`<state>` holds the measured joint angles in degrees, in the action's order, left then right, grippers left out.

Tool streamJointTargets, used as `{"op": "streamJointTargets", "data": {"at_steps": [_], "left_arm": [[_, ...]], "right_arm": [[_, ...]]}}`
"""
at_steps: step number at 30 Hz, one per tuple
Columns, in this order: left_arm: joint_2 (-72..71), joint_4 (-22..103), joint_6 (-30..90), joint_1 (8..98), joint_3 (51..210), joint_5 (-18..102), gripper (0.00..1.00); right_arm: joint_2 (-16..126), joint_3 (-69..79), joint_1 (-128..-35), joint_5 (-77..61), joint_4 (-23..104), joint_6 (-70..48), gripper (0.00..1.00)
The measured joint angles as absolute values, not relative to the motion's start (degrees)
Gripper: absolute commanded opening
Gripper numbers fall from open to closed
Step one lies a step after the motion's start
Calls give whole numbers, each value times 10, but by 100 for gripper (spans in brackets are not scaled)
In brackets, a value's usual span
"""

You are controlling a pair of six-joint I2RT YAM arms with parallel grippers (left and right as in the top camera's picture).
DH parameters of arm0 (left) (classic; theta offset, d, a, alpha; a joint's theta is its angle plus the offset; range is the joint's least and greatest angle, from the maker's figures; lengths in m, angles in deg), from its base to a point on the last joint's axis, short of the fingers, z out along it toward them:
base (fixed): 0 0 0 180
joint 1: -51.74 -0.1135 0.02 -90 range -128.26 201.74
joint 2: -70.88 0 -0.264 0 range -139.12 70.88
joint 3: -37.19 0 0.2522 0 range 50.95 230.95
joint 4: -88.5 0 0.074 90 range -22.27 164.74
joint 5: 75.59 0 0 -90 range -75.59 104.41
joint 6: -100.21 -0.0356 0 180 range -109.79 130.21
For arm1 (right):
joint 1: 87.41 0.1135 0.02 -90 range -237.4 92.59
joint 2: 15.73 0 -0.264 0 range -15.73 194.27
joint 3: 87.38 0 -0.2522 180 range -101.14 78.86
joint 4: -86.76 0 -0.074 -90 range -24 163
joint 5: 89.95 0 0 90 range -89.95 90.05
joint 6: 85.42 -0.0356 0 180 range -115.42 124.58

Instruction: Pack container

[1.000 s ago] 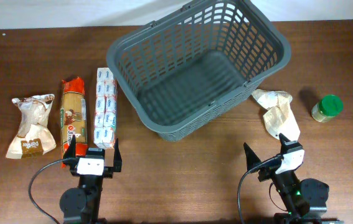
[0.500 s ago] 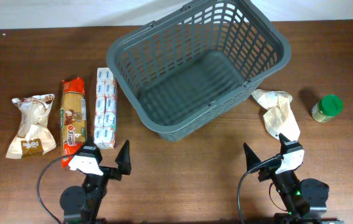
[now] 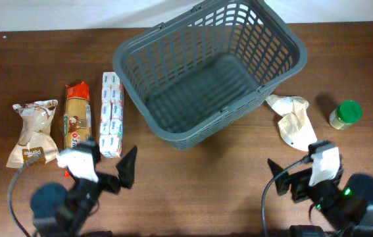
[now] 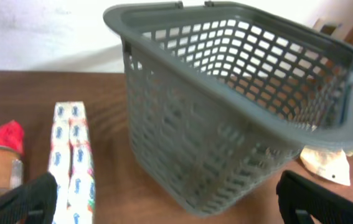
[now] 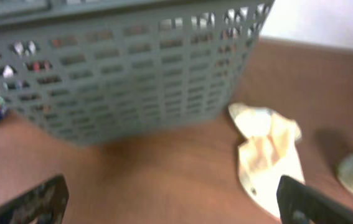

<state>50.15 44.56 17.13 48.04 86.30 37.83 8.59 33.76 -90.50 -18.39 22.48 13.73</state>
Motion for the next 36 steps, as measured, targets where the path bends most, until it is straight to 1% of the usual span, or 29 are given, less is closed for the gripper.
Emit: {"op": "streamJointTargets", "data": {"at_steps": [2,3,4,7,8,9,10,11,14,15,16,17,18,19,20,22,24,25,26,30,36], "left_arm": [[428,415,153,480,931,374,99],[392,400,148,480,969,372,99],[343,380,142,480,1026,371,99],[219,292,112,480,1187,367,99],[184,258,102,480,1237,366,99],[128,219,90,480,1317,365,99],[105,193,84,480,1348,366,99],[56,108,80,480,1428,377,99],[-20,16,71,480,1573,392,99],[-26,11,71,480,1590,393,99],[-27,7,71,480,1600,395,96],[-26,7,71,480,1609,398,67],[-24,6,70,480,1611,401,34],[-21,5,71,480,1612,404,2],[-20,4,71,480,1612,405,2],[-20,-23,69,485,1614,407,2],[-20,-48,68,502,1614,404,2],[-20,-66,68,520,1614,399,2],[-20,-70,67,527,1614,394,2],[-20,-118,67,631,1615,313,2],[-20,-122,41,765,1615,245,2]], "right_arm": [[141,277,-905,-170,188,149,99],[219,180,-904,-154,113,159,99],[252,140,-904,-149,106,163,99],[366,-10,-904,-134,8,171,99],[428,-102,-904,-128,-49,172,99],[449,-136,-904,-128,-56,173,99],[479,-182,-904,-129,-90,169,99],[518,-248,-904,-138,-116,161,99],[569,-337,-904,-165,-124,144,99],[577,-347,-904,-170,-121,139,94],[580,-354,-904,-172,-116,135,85],[585,-360,-904,-175,-105,124,83],[588,-362,-904,-176,-98,112,74],[591,-364,-904,-176,-88,103,55],[593,-364,-904,-175,-83,92,41],[600,-365,-904,-174,-71,63,22],[608,-365,-904,-174,-68,33,14],[619,-365,-904,-174,-67,14,7],[625,-365,-904,-174,-67,3,4],[659,-366,-904,-174,-65,-53,4],[741,-419,-903,-174,-39,-87,4]]}}
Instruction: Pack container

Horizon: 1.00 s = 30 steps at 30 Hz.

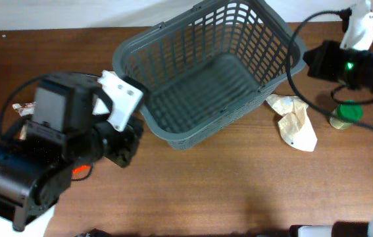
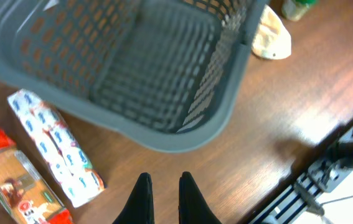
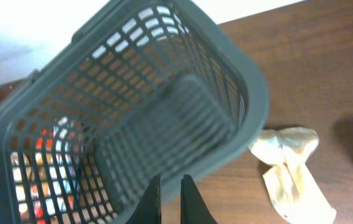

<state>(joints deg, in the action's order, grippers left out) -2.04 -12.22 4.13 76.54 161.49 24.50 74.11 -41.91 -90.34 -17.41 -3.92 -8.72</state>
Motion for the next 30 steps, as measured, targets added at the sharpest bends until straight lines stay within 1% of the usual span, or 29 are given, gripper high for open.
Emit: {"op": "streamJointTargets", "data": {"at_steps": [5,10,15,20,30], "left_arm": [[-46,-131,35,853,1616,208,2],[-119,-143,35,942,1617,197,2],[-177,-153,35,997,1617,196,2],[-226,-148,34,1004,1614,174,2],[-267,-126,33,1004,1608,123,2]], "right_arm": [[808,-461,-890,-174,-30,-89,4],[864,-462,-878,-174,-22,-89,4],[884,-462,-875,-174,-10,-84,4],[890,-462,-857,-174,-9,-61,4],[902,-453,-855,-159,-28,-55,4]]}}
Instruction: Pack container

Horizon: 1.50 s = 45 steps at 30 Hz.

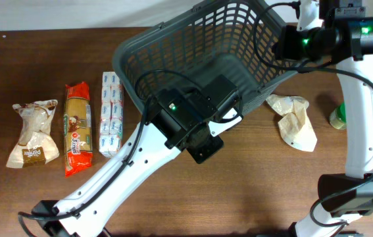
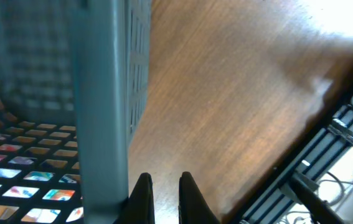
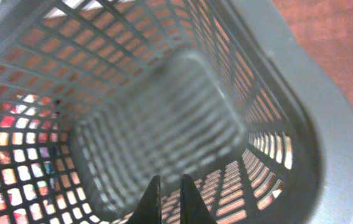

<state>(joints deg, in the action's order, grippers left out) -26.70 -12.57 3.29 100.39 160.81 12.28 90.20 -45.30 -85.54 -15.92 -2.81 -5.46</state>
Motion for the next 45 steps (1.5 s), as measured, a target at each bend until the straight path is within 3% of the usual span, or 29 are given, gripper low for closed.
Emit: {"op": "streamJointTargets", "data": {"at_steps": [17,28,45], "left_arm": [[-262,-87,29,976,1489,78,2],[-256,-49,57,971,1465,64,2],[-166,-36,83,858,1460,60,2]], "right_arm": [[904,-415,-854,-137,-113,-2,4],[904,-416,-806,-136,-132,32,4],[904,-416,-795,-115,-171,33,4]]}}
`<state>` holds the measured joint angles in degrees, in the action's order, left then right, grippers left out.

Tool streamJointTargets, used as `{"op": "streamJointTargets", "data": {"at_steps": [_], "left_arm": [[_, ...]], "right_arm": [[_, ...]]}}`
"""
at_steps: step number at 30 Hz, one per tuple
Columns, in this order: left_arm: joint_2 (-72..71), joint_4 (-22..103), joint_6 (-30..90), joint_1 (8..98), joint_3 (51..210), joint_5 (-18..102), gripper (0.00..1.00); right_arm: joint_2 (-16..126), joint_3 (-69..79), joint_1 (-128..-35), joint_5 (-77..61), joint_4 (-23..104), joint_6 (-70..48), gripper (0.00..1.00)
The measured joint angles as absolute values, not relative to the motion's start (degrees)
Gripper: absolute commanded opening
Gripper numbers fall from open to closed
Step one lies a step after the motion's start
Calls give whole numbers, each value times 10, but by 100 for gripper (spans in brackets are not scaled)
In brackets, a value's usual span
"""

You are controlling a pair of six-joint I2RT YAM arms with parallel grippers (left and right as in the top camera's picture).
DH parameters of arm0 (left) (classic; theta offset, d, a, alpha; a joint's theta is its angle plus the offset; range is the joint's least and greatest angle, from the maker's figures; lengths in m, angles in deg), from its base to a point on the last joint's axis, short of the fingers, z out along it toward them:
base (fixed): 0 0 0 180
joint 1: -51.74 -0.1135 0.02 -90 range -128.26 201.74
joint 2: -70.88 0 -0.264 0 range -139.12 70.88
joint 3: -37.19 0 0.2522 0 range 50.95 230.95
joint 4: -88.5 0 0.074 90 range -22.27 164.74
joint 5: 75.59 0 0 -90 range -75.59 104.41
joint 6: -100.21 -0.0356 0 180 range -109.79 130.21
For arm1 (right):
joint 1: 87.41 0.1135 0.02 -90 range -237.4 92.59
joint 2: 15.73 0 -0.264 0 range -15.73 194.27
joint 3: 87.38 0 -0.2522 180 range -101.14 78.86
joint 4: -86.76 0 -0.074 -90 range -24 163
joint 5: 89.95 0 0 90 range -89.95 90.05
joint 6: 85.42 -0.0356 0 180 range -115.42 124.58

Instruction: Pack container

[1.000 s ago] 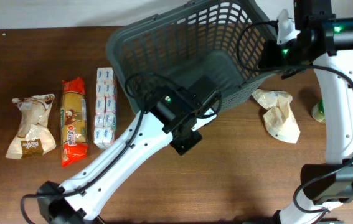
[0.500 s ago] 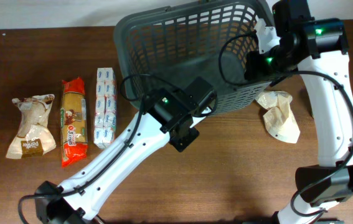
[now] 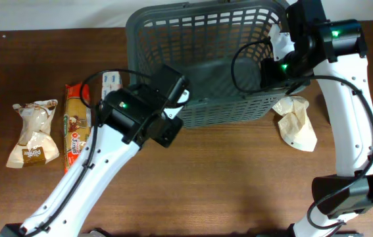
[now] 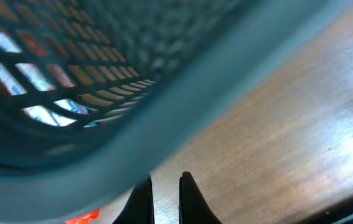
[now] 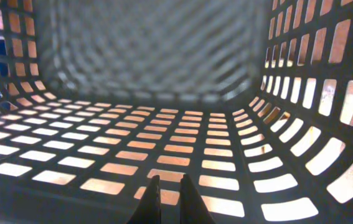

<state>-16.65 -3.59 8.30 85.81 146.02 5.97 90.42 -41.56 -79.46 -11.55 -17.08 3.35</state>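
Note:
The grey mesh basket (image 3: pixel 206 112) stands at the back middle of the table, its front wall square to the table edge. My left gripper (image 3: pixel 164 131) (image 4: pixel 164 198) is shut at the basket's front left corner, with only bare table showing in the thin slit between its fingers; the blurred rim (image 4: pixel 164 106) passes just above them. My right gripper (image 3: pixel 273 70) (image 5: pixel 167 198) is shut, low inside the basket at its right wall (image 5: pixel 301 93). Nothing lies in the basket.
Left of the basket lie a brown bread bag (image 3: pixel 33 131), an orange pasta pack (image 3: pixel 75 125) and a white-blue pack (image 3: pixel 111 81) partly under my left arm. A crumpled paper bag (image 3: pixel 296 122) lies to the basket's right, beside my right arm.
The basket has turned from a slant to square with the table and sits further back. My left gripper moved from its front right side to its front left corner; the right gripper went deeper inside.
Both grippers started open, low at the table's front edge. Then they were shut and raised, left beside the packs, right at the back right corner. Then both were at the slanted basket, left at its front wall, right over its rim. Now the basket stands squared.

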Motion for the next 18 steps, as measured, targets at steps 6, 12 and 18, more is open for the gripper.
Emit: {"op": "streamJointTargets", "data": {"at_steps": [6,12,18], "left_arm": [[-166,-29,83,829,1460,60,2],[-166,-17,75,788,1460,60,2],[-141,-76,66,763,1477,58,34]], "right_arm": [[904,-415,-779,-114,-187,33,4],[904,-415,-726,-109,-181,33,4],[904,-430,-755,-83,-150,26,4]]}}
